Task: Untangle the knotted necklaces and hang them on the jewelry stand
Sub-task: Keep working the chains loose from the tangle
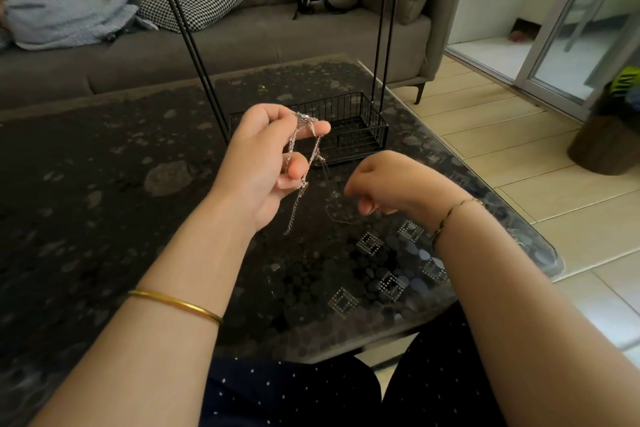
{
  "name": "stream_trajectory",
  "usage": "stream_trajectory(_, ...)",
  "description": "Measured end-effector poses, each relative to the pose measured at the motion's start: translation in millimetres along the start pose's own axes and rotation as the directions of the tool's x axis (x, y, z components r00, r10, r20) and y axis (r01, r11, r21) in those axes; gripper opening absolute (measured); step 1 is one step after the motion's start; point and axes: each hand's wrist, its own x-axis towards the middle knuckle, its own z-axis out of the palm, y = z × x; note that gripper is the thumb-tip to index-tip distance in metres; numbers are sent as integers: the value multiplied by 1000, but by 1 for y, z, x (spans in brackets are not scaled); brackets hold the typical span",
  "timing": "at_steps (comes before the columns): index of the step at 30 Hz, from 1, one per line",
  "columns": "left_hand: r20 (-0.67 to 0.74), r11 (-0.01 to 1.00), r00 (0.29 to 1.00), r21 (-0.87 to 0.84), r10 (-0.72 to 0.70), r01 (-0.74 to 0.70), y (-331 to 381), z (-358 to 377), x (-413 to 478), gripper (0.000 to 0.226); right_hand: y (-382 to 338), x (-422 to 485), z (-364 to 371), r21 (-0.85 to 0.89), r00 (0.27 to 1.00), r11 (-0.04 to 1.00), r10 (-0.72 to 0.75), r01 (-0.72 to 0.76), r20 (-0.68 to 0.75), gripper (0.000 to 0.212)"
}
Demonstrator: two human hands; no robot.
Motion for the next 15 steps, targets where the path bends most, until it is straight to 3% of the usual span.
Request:
stream_trajectory(4,7,999,1000,-38,-5,6,0,-2,1,16,-1,-6,-1,257,1000,966,-29,29,-1,32)
stream_trajectory(8,-25,1000,1000,-19,2,-2,0,-5,2,16,0,-10,-1,84,998,995,-48,45,31,24)
stream_trajectory(11,-111,999,994,32,10,-7,-2,-8,5,14,0,-10,-3,-45,997,997,-64,62,-46,17)
stream_trajectory(13,-192,998,981,68,2,11,-4,-12,7,14,2,-9,-5,-24,990,998,-55,52,-127,18)
stream_trajectory(15,-272,997,962,66,-29,48,-6,-15,11,16,4,-8,-7,108,978,993,-19,42,-209,22)
